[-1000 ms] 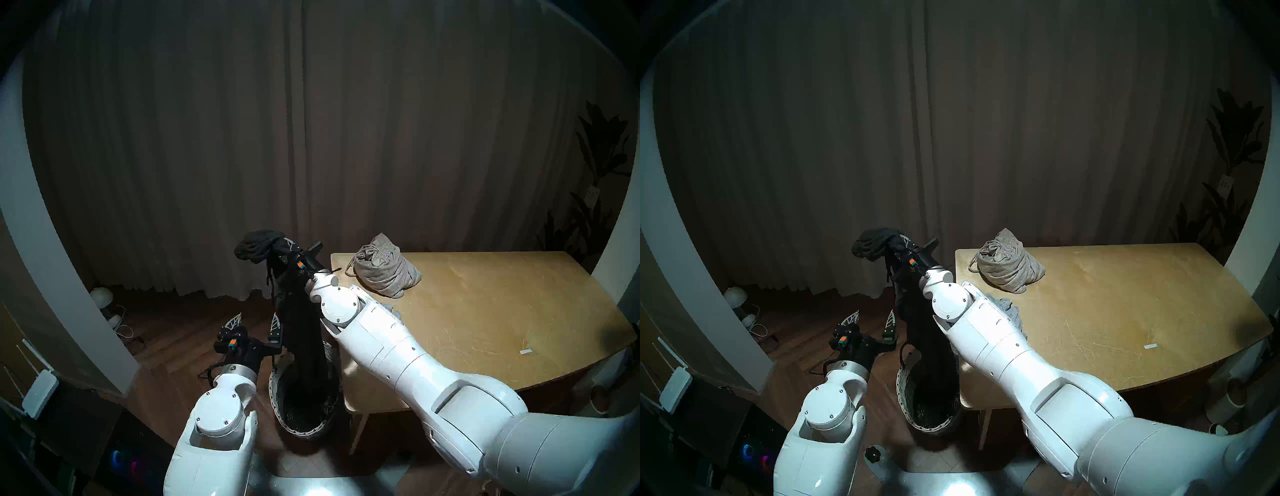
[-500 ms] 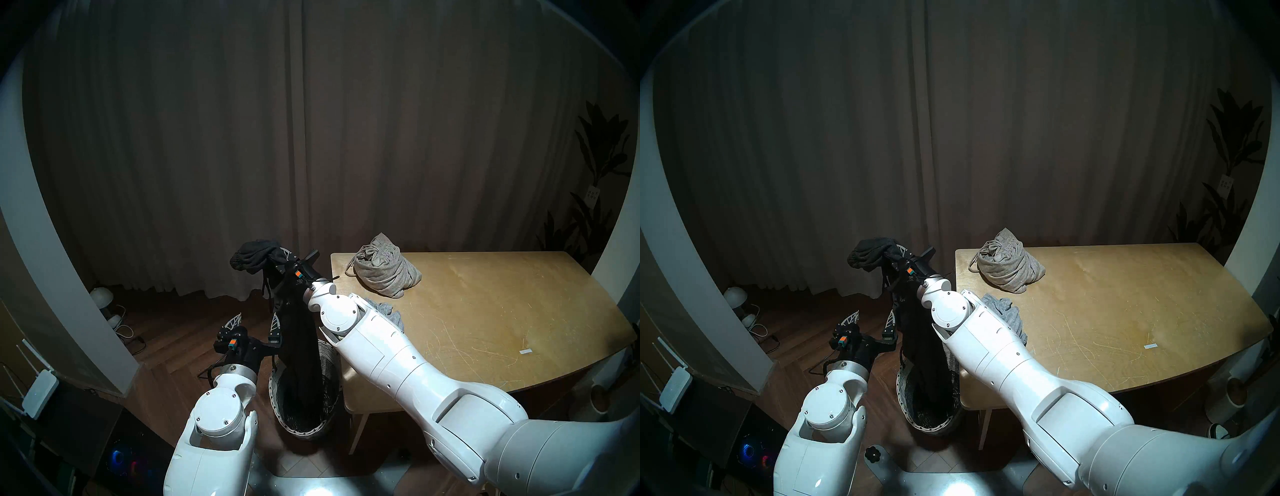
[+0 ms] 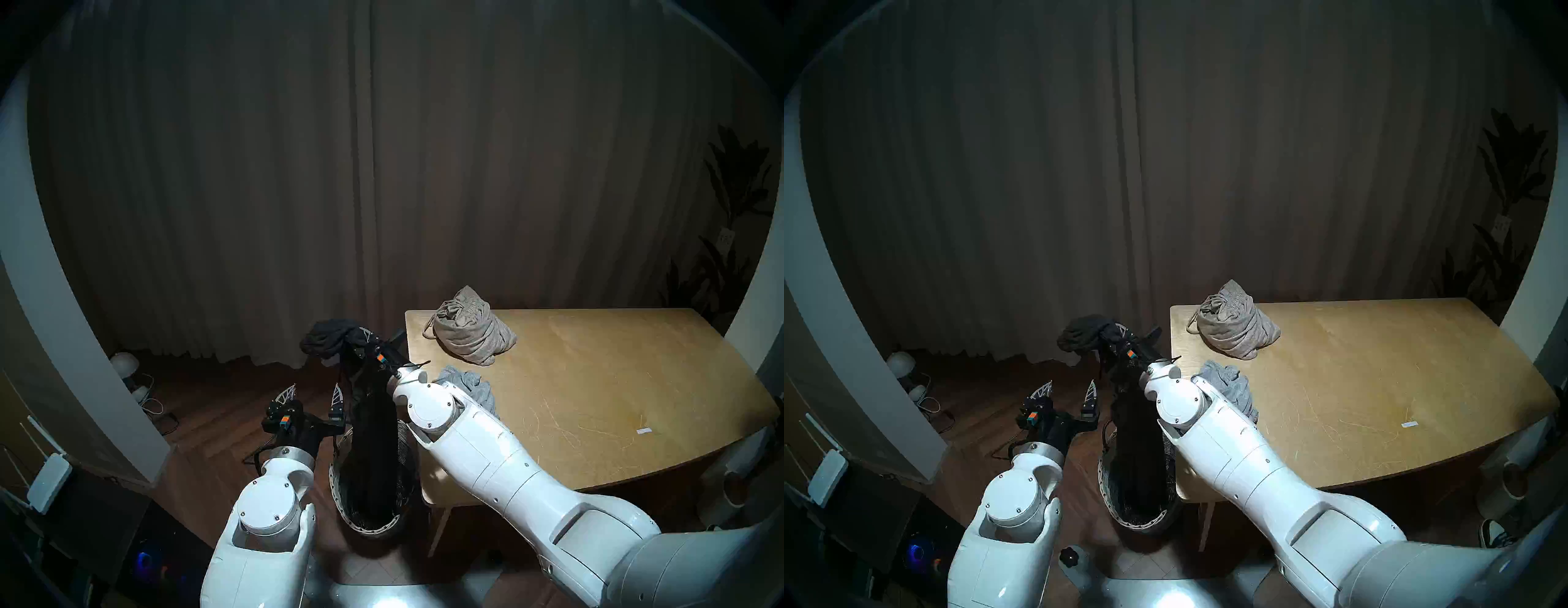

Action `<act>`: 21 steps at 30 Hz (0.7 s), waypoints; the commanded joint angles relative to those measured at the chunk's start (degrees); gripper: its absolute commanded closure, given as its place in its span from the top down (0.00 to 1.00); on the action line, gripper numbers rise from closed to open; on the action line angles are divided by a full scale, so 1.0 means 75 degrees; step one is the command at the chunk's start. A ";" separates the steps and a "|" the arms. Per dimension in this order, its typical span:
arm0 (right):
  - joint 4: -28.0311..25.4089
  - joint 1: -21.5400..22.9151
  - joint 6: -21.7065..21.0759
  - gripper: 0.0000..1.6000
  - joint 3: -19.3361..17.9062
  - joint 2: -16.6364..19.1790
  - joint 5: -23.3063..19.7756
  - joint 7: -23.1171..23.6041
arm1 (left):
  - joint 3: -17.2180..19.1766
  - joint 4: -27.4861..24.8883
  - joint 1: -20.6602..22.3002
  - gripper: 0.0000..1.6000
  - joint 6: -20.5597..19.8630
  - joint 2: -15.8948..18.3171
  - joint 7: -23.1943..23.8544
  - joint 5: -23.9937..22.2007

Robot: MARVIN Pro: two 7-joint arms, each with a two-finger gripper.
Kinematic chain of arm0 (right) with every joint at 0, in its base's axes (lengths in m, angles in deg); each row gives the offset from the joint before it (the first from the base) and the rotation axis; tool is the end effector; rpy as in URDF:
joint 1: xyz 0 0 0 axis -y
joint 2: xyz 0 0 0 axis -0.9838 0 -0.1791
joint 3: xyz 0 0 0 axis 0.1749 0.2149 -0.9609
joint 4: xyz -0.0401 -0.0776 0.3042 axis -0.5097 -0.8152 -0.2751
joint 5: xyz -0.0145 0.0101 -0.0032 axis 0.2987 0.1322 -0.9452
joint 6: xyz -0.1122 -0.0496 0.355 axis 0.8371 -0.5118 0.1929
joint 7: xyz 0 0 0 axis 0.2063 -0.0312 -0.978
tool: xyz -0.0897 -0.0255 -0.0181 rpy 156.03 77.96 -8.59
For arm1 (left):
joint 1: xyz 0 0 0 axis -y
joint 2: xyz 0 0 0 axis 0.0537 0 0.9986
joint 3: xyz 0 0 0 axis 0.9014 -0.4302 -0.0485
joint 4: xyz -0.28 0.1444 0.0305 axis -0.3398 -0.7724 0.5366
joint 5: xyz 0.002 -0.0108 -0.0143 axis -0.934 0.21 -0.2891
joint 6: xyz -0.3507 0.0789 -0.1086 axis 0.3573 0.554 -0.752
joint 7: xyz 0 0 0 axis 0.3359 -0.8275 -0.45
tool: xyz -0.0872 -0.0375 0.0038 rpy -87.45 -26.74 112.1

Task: Toss clothes into the laundry hamper

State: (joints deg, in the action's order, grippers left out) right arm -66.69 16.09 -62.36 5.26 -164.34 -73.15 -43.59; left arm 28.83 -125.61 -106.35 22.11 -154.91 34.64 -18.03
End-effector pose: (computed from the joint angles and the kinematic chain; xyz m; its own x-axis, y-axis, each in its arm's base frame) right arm 0.5424 0.2347 -0.3664 -0.3599 0.3799 0.8521 0.5263 -0.6715 0.5217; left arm 0.3764 -0.0203 -0.3783 0.1046 0.0223 0.9943 -0.0257 -0.9994 0.0251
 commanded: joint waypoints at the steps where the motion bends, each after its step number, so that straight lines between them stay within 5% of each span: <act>1: 0.0471 0.0339 0.0094 0.00 0.0171 -0.0451 0.0183 -0.0159 | 0.0016 -0.0176 0.0045 1.00 0.0027 -0.0006 -0.0015 -0.0001; 16: 0.1198 0.0434 -0.0146 0.00 0.0357 -0.0525 0.0387 -0.0146 | 0.0015 -0.0174 0.0046 1.00 0.0028 -0.0006 -0.0015 -0.0001; 21: 0.1062 0.0489 -0.1119 0.00 0.0459 -0.0566 0.0486 0.0150 | 0.0015 -0.0171 0.0047 1.00 0.0030 -0.0005 -0.0015 -0.0001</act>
State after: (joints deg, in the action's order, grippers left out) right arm -56.35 17.79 -65.13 8.51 -166.99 -69.73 -44.24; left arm 28.83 -125.61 -106.36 22.11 -154.91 34.64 -18.03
